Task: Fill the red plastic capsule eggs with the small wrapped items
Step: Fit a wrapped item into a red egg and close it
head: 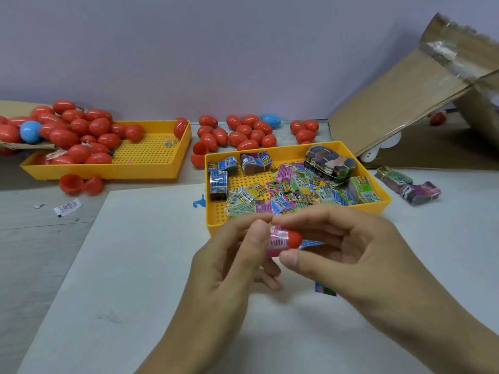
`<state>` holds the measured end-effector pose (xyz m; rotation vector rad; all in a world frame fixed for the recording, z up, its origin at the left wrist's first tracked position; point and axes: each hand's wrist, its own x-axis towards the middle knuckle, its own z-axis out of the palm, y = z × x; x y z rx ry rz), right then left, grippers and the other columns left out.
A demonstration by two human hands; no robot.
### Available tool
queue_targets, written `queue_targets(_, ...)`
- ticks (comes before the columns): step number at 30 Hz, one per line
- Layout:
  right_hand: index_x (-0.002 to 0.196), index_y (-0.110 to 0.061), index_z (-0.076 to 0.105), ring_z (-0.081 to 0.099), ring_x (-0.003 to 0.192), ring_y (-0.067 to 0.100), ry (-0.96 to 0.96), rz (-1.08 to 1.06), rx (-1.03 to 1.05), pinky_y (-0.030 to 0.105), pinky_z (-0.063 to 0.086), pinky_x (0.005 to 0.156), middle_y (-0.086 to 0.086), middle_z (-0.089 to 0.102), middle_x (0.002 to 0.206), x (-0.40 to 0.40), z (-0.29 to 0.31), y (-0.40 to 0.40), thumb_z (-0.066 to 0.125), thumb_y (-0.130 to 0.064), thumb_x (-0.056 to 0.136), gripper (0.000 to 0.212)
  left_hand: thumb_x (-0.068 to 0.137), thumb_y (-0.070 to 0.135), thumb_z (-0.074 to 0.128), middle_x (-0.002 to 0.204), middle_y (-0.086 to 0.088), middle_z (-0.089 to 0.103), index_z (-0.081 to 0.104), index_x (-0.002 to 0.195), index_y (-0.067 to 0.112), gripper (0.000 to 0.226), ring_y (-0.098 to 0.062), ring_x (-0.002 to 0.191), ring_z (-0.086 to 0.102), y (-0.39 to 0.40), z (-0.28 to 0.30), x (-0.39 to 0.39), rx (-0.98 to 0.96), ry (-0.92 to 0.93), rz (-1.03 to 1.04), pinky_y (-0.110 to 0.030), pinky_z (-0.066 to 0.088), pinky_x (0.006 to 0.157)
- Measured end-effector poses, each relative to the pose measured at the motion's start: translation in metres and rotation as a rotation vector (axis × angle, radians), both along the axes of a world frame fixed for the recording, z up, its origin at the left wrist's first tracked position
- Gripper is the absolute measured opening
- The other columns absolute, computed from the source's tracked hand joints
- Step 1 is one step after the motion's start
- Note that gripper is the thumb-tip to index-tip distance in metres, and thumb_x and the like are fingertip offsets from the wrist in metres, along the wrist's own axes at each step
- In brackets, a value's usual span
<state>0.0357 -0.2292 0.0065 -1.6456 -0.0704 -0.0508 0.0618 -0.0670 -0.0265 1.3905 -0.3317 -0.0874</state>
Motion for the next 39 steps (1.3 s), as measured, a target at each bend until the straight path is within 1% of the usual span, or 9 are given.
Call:
queue_targets(4,0.103,-0.021,0.075,0.069,0.106,0.014,0.005,0.010,0.079,0.026,0.058,0.082,-0.003,0.074,0.110,0.001,-0.001,0.000,0.075,-0.015,0.074,0.030,0.071,0.022,0.085,0.092,-0.004,0.076,0.075,0.100,0.024,0.030,-0.019,0.084,0.073,0.003,0.004,0.007,-0.033,-0.081,0.104,-0.024,0.058,0.070)
queue_targets(9,0.092,-0.019,0.078,0.071,0.066,0.020,0.118,-0.004,0.108,0.026,0.052,0.047,0.014,0.074,0.080,0.001,0.002,0.003,0.072,-0.036,0.078,0.023,0.072,0.000,0.078,0.104,0.000,0.069,0.067,0.119,0.028,0.056,-0.022,0.104,0.068,0.005,0.004,0.005,-0.020,-0.257,0.062,-0.024,0.055,0.085)
queue_targets(14,0.098,-0.027,0.077,0.071,0.070,0.021,-0.081,-0.097,0.020,0.027,0.051,0.047,0.009,0.076,0.084,0.000,0.001,0.004,0.084,-0.019,0.068,0.032,0.073,0.032,0.078,0.095,-0.001,0.076,0.075,0.107,0.027,0.034,-0.018,0.086,0.073,0.005,0.010,0.003,-0.054,-0.051,0.056,-0.024,0.058,0.074)
queue_targets(21,0.097,-0.026,0.078,0.073,0.073,0.024,-0.006,-0.076,0.157,0.030,0.053,0.045,0.010,0.076,0.085,0.001,0.006,0.004,0.088,-0.029,0.067,0.032,0.074,0.006,0.077,0.097,-0.009,0.069,0.077,0.097,0.019,0.027,-0.017,0.085,0.069,0.009,0.010,0.007,-0.039,-0.182,0.108,-0.022,0.057,0.077)
queue_targets(24,0.095,-0.030,0.078,0.074,0.078,0.021,-0.171,-0.194,-0.048,0.028,0.058,0.054,0.001,0.077,0.086,-0.001,0.010,0.006,0.080,-0.033,0.068,0.028,0.072,0.005,0.081,0.107,-0.006,0.072,0.074,0.108,0.024,0.041,-0.022,0.092,0.073,0.009,0.011,0.006,-0.055,-0.178,0.122,-0.025,0.059,0.078)
queue_targets(29,0.110,-0.026,0.068,0.065,0.098,0.002,-0.884,-0.781,-0.855,0.022,0.049,0.088,-0.018,0.068,0.105,0.016,0.051,-0.061,0.074,-0.033,0.090,0.022,0.065,0.009,0.080,0.095,0.001,0.077,0.076,0.101,0.025,0.039,-0.022,0.084,0.076,0.008,0.007,0.011,-0.121,-0.121,0.239,-0.021,0.059,0.070)
queue_targets(32,0.113,-0.027,0.065,0.051,0.106,-0.007,-0.832,-1.044,-0.908,0.029,0.046,0.094,-0.027,0.058,0.107,0.037,0.091,-0.124,0.067,-0.044,0.091,0.028,0.064,0.005,0.074,0.100,-0.002,0.077,0.076,0.097,0.019,0.036,-0.024,0.080,0.075,0.004,0.001,0.012,-0.137,-0.130,0.266,-0.022,0.060,0.067)
queue_targets(36,0.120,-0.023,0.069,0.041,0.130,0.020,-0.398,-1.093,-0.885,0.033,0.036,0.108,0.000,0.049,0.136,0.046,0.108,-0.171,0.073,-0.046,0.085,0.042,0.061,0.009,0.075,0.098,0.000,0.077,0.076,0.097,0.029,0.042,-0.023,0.079,0.076,0.001,-0.002,0.012,-0.121,-0.119,0.277,-0.024,0.061,0.066)
queue_targets(39,0.103,-0.026,0.072,0.054,0.113,0.014,-0.605,-1.031,-0.901,0.041,0.049,0.094,-0.014,0.060,0.111,0.031,0.092,-0.153,0.066,-0.034,0.091,0.015,0.061,0.013,0.076,0.101,0.001,0.076,0.075,0.096,0.033,0.040,-0.025,0.083,0.076,0.002,-0.007,0.014,-0.099,-0.123,0.282,-0.029,0.061,0.067)
